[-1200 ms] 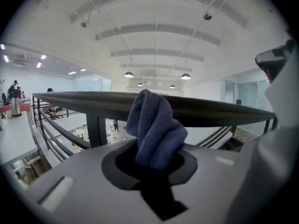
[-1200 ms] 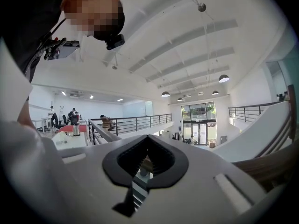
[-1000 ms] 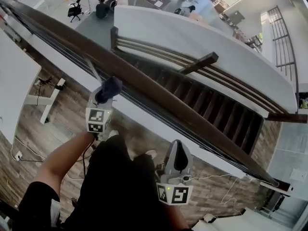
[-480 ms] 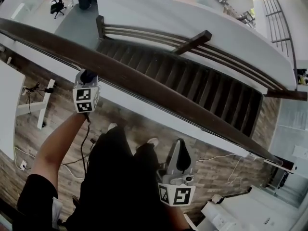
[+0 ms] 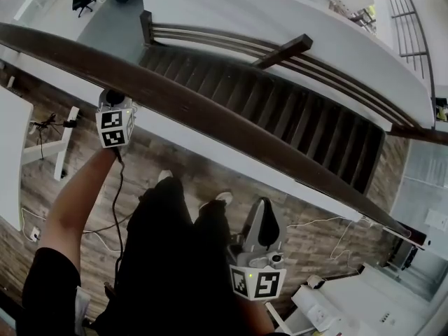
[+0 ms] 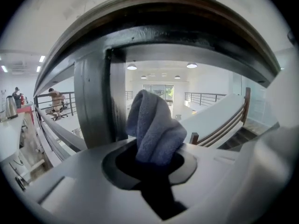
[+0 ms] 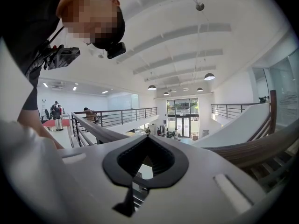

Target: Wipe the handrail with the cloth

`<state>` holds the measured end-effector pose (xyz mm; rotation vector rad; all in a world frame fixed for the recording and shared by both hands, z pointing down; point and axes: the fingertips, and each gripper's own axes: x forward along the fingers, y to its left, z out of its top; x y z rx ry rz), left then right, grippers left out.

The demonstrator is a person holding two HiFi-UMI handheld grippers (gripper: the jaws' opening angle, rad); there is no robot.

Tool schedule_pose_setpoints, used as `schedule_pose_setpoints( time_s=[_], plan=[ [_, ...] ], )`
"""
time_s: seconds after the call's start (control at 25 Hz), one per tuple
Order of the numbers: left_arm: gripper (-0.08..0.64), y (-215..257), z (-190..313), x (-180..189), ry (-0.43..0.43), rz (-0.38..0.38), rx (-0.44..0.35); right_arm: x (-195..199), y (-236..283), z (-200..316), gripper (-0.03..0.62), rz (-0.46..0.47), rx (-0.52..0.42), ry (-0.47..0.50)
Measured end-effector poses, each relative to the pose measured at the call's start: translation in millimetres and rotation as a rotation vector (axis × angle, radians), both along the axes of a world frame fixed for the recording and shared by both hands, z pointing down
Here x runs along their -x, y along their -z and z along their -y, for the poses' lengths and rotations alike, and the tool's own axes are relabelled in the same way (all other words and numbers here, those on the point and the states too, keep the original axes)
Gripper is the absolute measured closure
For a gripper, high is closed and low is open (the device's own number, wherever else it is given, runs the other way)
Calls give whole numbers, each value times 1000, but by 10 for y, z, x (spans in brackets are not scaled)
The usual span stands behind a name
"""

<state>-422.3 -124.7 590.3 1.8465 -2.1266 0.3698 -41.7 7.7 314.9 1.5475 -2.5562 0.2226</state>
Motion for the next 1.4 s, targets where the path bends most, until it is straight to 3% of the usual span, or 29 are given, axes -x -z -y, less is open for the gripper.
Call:
schedule_pose_setpoints(
  time_s=[0.48, 0.76, 1.0, 1.4],
  plan=[
    [486, -66, 32, -18, 21, 6, 22, -33, -40, -68, 591, 22, 20, -31],
    [486, -96, 43, -197, -37, 33, 32, -86, -31, -81, 591, 20, 0, -41],
    [485, -45, 33, -450, -108, 100, -10, -162, -4, -123, 591, 11, -8, -54],
    [482, -17, 14, -794, -163, 107, -78, -320, -1, -190, 591, -6, -13, -79]
  ],
)
